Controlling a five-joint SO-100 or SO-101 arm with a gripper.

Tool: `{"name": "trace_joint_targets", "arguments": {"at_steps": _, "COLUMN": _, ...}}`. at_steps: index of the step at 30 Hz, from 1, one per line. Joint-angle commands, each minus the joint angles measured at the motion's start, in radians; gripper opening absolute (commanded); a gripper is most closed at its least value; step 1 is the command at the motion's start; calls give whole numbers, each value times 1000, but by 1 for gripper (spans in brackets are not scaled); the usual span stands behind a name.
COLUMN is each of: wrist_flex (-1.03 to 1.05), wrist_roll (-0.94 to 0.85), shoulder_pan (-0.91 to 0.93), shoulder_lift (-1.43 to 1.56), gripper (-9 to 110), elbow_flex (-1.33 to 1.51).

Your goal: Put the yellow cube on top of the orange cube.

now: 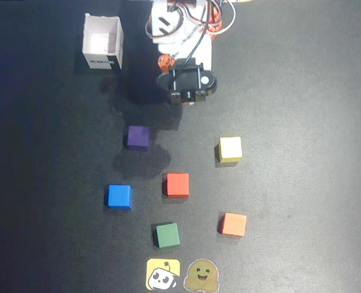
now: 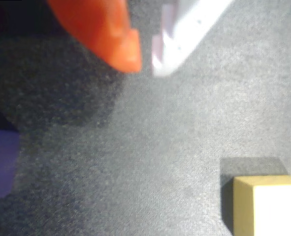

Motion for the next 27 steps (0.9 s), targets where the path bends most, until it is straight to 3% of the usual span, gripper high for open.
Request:
{"name": "trace_joint_targets", "arguments": {"at_steps": 1, "wrist_flex": 3, "wrist_roll": 9, "shoulder_pan": -3, "shoulder_lift": 8, "gripper": 1, "elbow_flex": -5}}
{"name": "trace_joint_targets", "arguments": {"at_steps": 8, "wrist_flex": -8, "wrist_roll": -2, "shoulder_pan": -43, "shoulder_lift": -18, "gripper": 8, "elbow_flex": -55}}
{"name": "trace_joint_targets", "arguments": {"at_steps": 16, "wrist_flex": -75, "wrist_roll": 52, "shoulder_pan": -106, "shoulder_lift": -558, "gripper": 16, "elbow_flex": -377}}
{"name": "trace_joint_targets", "arguments": {"at_steps": 27, "wrist_flex": -241, "wrist_roll": 202, "shoulder_pan": -281, "shoulder_lift": -893, "gripper": 21, "elbow_flex": -549}}
